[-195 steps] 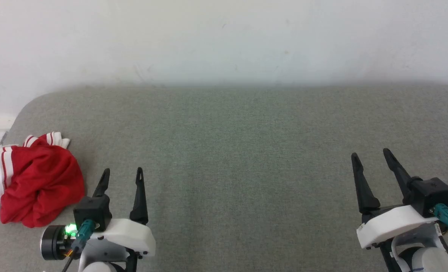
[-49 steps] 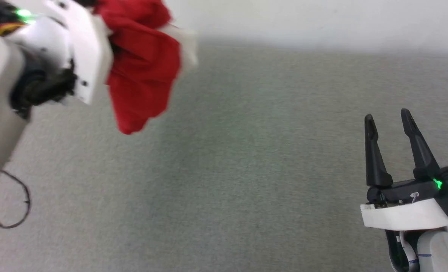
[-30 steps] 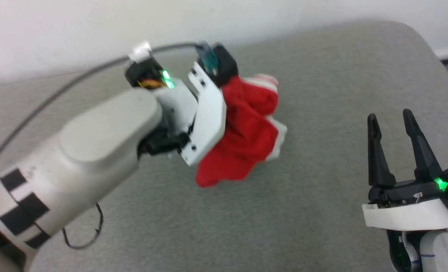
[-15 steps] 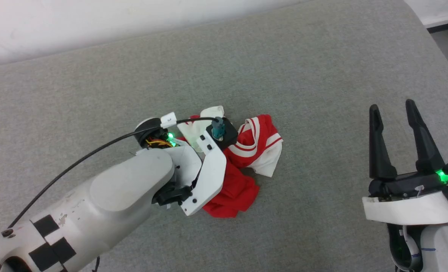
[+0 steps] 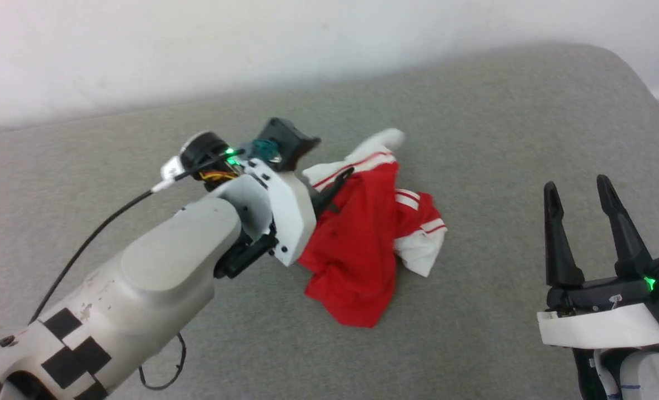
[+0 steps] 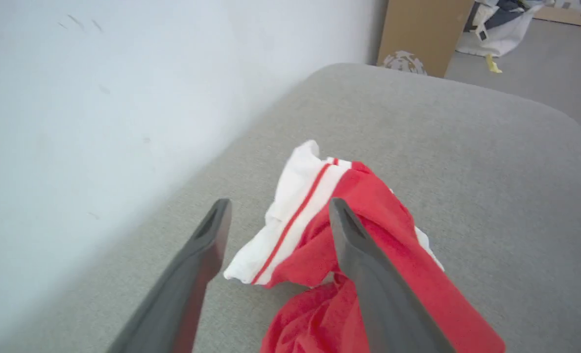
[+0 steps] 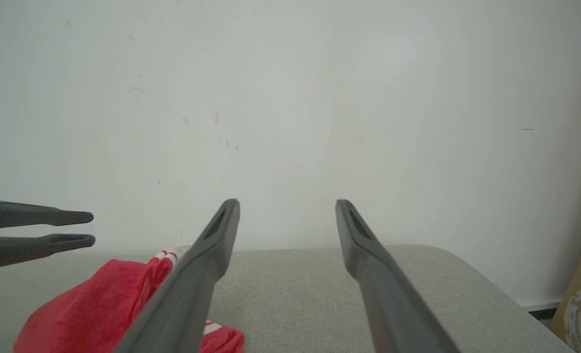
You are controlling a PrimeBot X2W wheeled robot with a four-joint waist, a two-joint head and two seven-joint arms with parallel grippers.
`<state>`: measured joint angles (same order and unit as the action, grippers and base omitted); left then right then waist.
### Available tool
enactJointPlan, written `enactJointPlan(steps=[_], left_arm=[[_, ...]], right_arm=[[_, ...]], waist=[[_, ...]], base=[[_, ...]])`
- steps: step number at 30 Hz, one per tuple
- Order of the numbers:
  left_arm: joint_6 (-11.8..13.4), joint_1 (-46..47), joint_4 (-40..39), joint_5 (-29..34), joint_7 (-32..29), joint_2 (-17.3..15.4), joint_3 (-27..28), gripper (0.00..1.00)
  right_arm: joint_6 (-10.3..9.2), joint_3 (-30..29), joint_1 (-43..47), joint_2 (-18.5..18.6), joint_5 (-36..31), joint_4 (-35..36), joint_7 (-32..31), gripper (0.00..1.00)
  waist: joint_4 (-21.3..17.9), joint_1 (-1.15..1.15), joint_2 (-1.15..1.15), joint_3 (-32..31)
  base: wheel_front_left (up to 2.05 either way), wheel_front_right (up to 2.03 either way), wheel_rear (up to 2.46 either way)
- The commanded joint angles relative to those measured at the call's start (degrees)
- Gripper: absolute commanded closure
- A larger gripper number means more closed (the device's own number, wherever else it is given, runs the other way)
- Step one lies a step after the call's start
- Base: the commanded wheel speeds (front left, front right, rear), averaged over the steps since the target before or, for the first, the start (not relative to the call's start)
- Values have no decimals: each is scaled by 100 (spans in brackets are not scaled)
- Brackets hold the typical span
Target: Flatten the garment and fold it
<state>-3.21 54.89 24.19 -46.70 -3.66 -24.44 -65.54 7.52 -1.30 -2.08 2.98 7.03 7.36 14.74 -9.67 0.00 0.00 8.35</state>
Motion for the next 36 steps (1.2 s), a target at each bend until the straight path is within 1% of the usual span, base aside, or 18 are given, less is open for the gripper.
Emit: enactJointPlan(steps=[1,4,8,11,14,16,17,20,24,27,30,36], left_arm=[[119,-142,12,65,199,-43,76,0],[576,-333,-41,223,884,-83,295,0],[1268,-717,-112,346,1667,-130,664,0],[1805,-1137,-260,454,1849,-189,1135,0],[2328,-1716,-769,888,1862,-231,1962,0],[2555,-2236,-1107,1224,1863,-233,2476,0],[2625,-2511,-1267,1378,1864,-215,2736,0],[2702,-3294,-1693,1869,1865,-119,3390,0],[2611,-4154,-2026,2387,1865,135,4103,0],[2403,-4667,-2131,2677,1865,355,4512,0],[2248,-5030,-2121,2972,1866,536,4864,0],[1847,-5522,-2104,3352,1866,928,5331,0]], right_arm=[[-3,-6,43,-10,-25,22,26,0],[-3,-40,66,-10,-65,40,26,0],[-3,-132,85,-10,-98,43,26,0],[-3,-196,97,-10,-106,40,26,0],[-3,-269,134,-10,-108,45,26,0],[-3,-332,174,-10,-89,38,26,0],[-3,-353,195,-10,-81,31,26,0],[-3,-439,256,-10,-65,4,26,0],[-3,-540,340,-11,15,-61,26,0],[-3,-554,434,-11,83,-153,26,0],[-3,-549,538,-11,146,-263,26,0],[-3,-479,709,-11,250,-478,26,0]], waist=[[363,0,0,-300],[542,0,0,-366],[730,0,0,-426],[829,0,0,-464],[904,0,0,-506],[943,0,0,-551],[953,0,0,-573],[986,0,0,-634],[1029,0,0,-714],[1056,0,0,-775],[1065,0,0,-822],[1082,0,0,-881]], base=[[0,0,0],[0,0,0],[0,0,0],[0,0,0],[0,0,0],[0,0,0],[0,0,0],[0,0,0],[0,0,0],[0,0,0],[0,0,0],[0,0,0]])
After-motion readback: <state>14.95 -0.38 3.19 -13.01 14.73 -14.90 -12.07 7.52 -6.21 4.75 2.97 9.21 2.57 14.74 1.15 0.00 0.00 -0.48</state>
